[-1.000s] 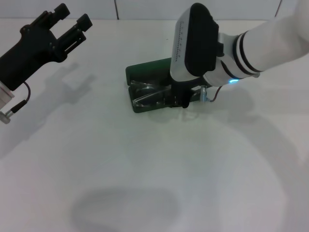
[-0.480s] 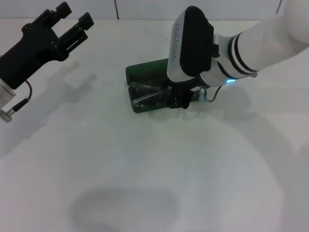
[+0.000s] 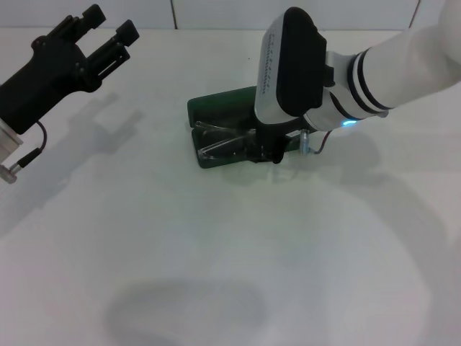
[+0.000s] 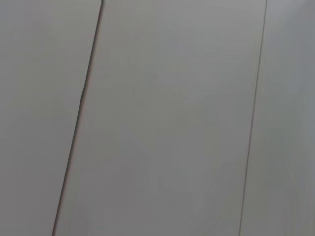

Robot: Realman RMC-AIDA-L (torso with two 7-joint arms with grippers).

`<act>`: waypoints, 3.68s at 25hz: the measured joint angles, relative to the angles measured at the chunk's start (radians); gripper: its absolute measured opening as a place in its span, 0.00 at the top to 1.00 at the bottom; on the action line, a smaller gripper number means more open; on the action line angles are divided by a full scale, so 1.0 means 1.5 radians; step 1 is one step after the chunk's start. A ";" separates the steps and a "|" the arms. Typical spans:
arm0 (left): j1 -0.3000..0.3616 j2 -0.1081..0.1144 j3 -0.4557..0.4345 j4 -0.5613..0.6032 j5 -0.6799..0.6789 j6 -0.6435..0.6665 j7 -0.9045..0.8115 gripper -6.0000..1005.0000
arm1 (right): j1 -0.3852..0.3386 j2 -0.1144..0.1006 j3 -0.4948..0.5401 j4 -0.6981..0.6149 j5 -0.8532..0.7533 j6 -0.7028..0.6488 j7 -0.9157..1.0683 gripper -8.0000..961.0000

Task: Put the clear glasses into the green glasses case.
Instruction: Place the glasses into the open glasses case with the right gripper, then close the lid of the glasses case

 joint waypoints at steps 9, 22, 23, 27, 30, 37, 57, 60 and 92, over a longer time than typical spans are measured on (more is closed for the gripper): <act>0.000 -0.001 0.000 0.000 0.000 0.000 0.000 0.29 | 0.009 0.003 0.000 0.022 0.000 -0.006 0.000 0.57; 0.003 -0.002 0.000 0.000 0.001 0.000 0.000 0.29 | 0.006 0.002 0.002 0.013 0.001 -0.013 0.000 0.57; 0.003 -0.002 0.000 0.000 0.001 0.000 0.000 0.29 | 0.000 0.001 0.004 0.004 0.001 -0.017 0.000 0.57; 0.005 -0.003 0.000 0.000 0.001 0.000 0.000 0.29 | -0.089 -0.005 0.035 -0.118 -0.007 -0.054 -0.010 0.57; 0.009 -0.003 0.000 0.000 0.003 0.001 0.000 0.29 | -0.182 -0.003 0.071 -0.216 -0.008 -0.084 -0.043 0.57; 0.019 -0.003 0.000 0.000 0.012 0.001 0.011 0.29 | -0.357 -0.006 0.125 -0.279 0.155 -0.132 -0.212 0.57; -0.048 -0.006 0.094 -0.028 0.069 -0.182 0.012 0.29 | -0.329 -0.025 0.553 0.264 0.381 -0.507 -0.702 0.57; -0.073 -0.007 0.104 -0.039 0.068 -0.187 0.006 0.29 | -0.320 -0.024 0.547 0.267 0.370 -0.506 -0.700 0.57; -0.254 -0.016 0.363 -0.093 0.027 -0.449 -0.172 0.29 | -0.294 -0.005 0.531 0.329 0.343 -0.448 -0.711 0.57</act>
